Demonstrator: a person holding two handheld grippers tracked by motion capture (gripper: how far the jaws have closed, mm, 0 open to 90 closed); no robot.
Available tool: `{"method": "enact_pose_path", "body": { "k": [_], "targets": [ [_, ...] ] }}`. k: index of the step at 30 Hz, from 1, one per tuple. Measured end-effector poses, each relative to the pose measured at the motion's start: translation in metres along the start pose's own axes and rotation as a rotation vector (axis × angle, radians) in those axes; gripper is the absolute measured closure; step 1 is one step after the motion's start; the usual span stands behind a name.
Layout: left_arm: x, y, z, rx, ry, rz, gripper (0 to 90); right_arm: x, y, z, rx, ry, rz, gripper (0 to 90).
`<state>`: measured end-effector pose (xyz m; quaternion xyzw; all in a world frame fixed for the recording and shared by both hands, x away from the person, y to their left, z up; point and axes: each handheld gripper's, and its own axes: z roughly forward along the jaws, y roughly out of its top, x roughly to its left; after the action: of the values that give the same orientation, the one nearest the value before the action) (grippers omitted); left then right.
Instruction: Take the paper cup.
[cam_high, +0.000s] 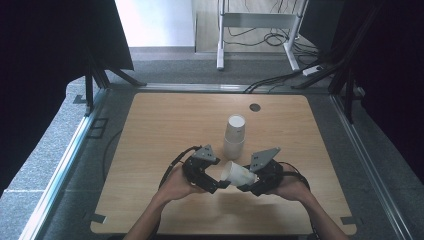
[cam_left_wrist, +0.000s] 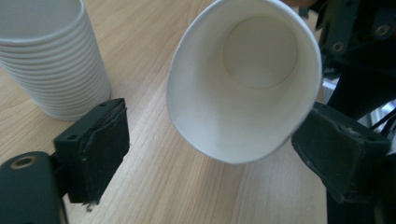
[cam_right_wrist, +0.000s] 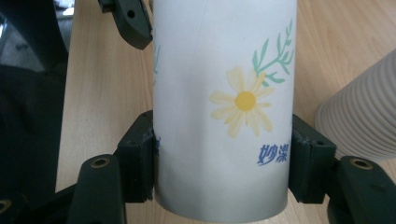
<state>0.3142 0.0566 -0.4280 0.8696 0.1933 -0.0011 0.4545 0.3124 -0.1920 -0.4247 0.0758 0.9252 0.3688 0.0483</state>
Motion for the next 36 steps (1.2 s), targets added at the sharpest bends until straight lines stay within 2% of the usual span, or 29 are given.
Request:
{"method": "enact_pose_path", "body": {
  "k": [6, 15, 20, 25, 32, 36],
  "targets": [
    [0.005, -0.003, 0.001, -0.055, -0.036, -0.032, 13.5, -0.001, -0.007, 0.000, -0.063, -0.011, 0.021, 37.4],
    [0.012, -0.006, 0.005, -0.145, -0.121, -0.073, 14.4, -0.001, -0.015, 0.003, -0.142, -0.005, 0.033, 37.4],
    [0.014, -0.008, 0.006, -0.205, -0.157, -0.086, 17.3, -0.002, -0.018, 0.004, -0.184, 0.001, 0.048, 37.4],
    [0.015, -0.010, 0.007, -0.235, -0.184, -0.097, 21.0, -0.001, -0.019, 0.006, -0.209, 0.007, 0.060, 37.3],
    [0.015, -0.010, 0.007, -0.250, -0.188, -0.093, 25.1, -0.002, -0.021, 0.007, -0.233, 0.016, 0.069, 37.2],
    [0.014, -0.010, 0.006, -0.241, -0.168, -0.084, 28.5, -0.003, -0.021, 0.008, -0.236, 0.021, 0.077, 37.1]
  ]
}}
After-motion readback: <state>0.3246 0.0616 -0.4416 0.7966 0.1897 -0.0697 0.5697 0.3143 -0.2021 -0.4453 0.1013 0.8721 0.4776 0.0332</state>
